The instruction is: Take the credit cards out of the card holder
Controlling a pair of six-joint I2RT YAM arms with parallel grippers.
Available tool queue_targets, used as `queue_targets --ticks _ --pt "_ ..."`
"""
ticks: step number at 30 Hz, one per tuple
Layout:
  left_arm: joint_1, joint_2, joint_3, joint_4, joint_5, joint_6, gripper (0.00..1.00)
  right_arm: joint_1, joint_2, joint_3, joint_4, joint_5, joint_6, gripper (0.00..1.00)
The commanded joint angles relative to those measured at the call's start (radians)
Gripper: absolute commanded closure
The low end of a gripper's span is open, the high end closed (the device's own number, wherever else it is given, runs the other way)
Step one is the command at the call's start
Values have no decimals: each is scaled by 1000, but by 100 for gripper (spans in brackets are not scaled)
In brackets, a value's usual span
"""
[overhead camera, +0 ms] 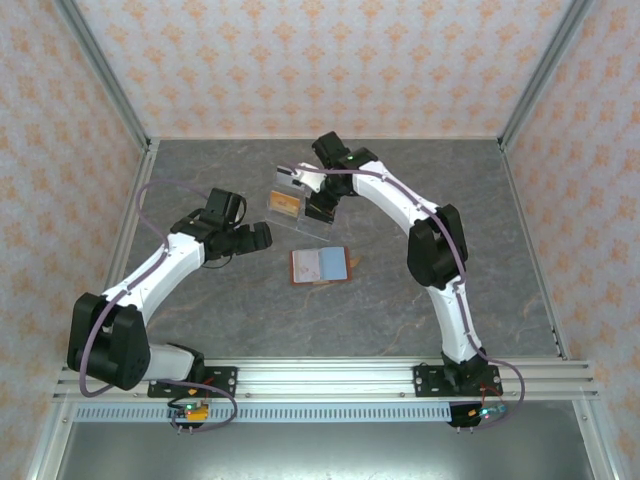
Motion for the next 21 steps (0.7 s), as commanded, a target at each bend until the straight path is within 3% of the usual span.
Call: queue_targets --ticks 1,6,11,13,18,21 --pt "4 10 12 6 19 -9 0 7 24 36 -37 37 -33 96" --pt "4 17 10 8 38 -9 0 8 35 48 -49 38 -27 88" --pt "5 18 10 13 58 -10 0 9 35 86 -56 52 45 69" --pt "5 12 6 19 67 -15 0 9 24 100 -63 55 75 68" --pt "4 -8 0 21 61 -30 0 10 -64 72 -57 26 168 64" --pt "5 -17 -6 19 54 -43 0 12 -153 -6 -18 31 263 55"
